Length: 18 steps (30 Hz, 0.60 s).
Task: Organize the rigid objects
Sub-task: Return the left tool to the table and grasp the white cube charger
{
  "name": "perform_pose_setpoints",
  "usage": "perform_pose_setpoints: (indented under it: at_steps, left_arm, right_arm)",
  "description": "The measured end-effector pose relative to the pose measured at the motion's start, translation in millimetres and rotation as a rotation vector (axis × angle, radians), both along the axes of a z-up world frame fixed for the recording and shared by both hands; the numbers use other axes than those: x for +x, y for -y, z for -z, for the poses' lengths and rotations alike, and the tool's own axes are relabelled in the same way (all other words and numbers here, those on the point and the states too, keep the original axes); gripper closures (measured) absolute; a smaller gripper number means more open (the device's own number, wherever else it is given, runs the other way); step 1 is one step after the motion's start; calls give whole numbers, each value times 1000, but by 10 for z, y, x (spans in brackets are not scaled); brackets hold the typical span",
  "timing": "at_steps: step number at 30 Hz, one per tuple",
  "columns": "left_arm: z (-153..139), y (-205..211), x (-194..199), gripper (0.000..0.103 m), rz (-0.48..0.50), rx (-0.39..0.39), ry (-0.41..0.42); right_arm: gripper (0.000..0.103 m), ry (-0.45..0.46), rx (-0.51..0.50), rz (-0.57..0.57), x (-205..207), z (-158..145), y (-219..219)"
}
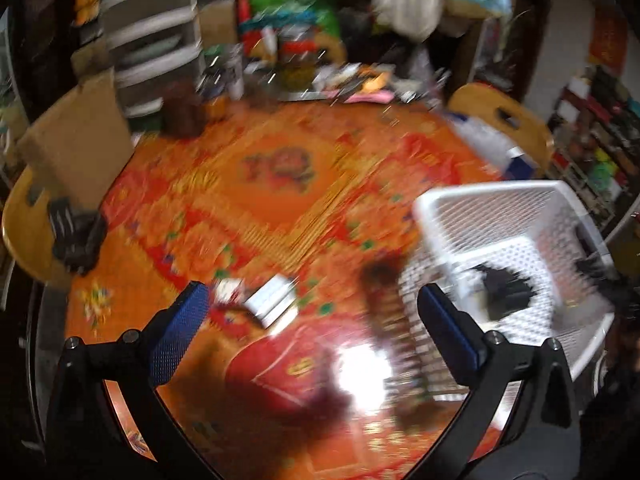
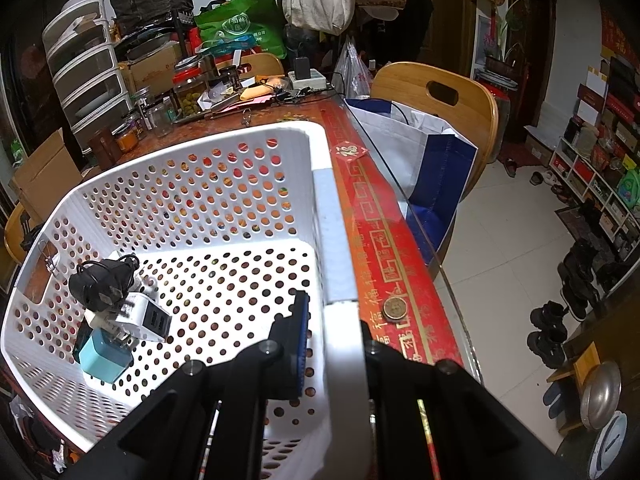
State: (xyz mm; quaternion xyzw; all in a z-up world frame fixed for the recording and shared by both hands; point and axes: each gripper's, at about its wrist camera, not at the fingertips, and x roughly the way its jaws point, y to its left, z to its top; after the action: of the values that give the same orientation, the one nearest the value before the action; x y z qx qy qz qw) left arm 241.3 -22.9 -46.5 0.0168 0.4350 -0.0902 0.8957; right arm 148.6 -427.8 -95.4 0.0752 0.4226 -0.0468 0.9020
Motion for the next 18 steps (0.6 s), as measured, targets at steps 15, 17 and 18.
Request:
perform_pose_setpoints:
  at_steps: [15,17,18]
  left_arm:
    - [1044,27,473,8,-110,58,-102]
    - [1139,33,552,17,-129,75,-120]
    - [1186,27,598,22,-139,79,-127]
  right_arm:
    - [93,1,0,-5,-7,2,14]
    - [93,2,2,-5,-6,1,14]
    - [93,3,3,-5,-11,1,14]
